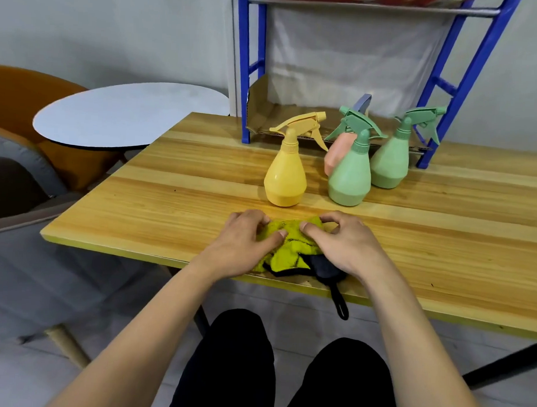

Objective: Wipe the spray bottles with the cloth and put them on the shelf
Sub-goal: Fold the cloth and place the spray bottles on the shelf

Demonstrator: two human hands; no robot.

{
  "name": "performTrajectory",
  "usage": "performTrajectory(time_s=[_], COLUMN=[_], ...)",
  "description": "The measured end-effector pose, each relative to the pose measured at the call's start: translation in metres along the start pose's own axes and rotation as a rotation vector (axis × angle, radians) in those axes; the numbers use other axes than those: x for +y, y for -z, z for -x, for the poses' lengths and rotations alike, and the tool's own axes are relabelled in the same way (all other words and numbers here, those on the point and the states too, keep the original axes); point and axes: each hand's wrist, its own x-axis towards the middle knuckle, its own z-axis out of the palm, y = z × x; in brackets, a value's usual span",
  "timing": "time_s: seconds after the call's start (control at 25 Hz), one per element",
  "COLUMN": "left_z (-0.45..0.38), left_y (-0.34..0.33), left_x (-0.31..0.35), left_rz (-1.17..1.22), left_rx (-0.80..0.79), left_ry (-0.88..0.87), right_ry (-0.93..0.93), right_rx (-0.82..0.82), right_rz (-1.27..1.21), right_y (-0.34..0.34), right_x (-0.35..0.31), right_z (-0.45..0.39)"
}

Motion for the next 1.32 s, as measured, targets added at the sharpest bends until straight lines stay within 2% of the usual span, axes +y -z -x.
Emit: performTrajectory(time_s=[0.16,0.32,0.4,0.56,0.64,0.72,0.8,0.92,1.0,1.16,1.24,1.32], left_z=[0.016,0.023,0.024,0.027,0.026,0.027,0.03,0.027,0.023,0.014,0.012,0.011], left_y=[0.007,0.046,0.073,0.123,0.144,0.164,0.182,0.202,0.212,0.229,0.232,0.231], left_x=[-0.006,-0.027,-0.036,-0.044,-0.05,-0.058,-0.064,-0.06,-0.053,-0.048,-0.049,-0.048], left_rz=[0.216,0.482,0.433,0.149,0.03,-0.048,-0.015,0.184,0.243,0.24,0.228,0.198], left_rx=[0.121,0.231,0.305,0.451,0.452,0.448,0.443,0.432,0.439,0.438,0.431,0.433], left_ry=[-0.109,-0.084,-0.134,-0.203,-0.171,-0.139,-0.154,-0.212,-0.23,-0.186,-0.151,-0.113], right_ry=[0.109,0.39,0.495,0.513,0.554,0.628,0.721,0.715,0.641,0.482,0.531,0.64], right_rx=[0.087,0.165,0.187,0.141,0.04,0.063,0.172,0.2,0.136,-0.044,-0.112,-0.15], right_rz=[-0.088,-0.32,-0.345,-0.357,-0.237,-0.035,0.014,-0.166,-0.181,-0.481,-0.407,-0.197], right_y=[-0.013,-0.021,-0.025,-0.029,-0.029,-0.028,-0.027,-0.033,-0.047,-0.061,-0.06,-0.069], right_x=[-0.007,-0.038,-0.065,-0.107,-0.123,-0.137,-0.155,-0.177,-0.185,-0.197,-0.201,-0.207], right_z=[-0.007,-0.001,0.003,-0.006,-0.012,-0.016,-0.017,-0.027,-0.033,-0.029,-0.02,-0.006])
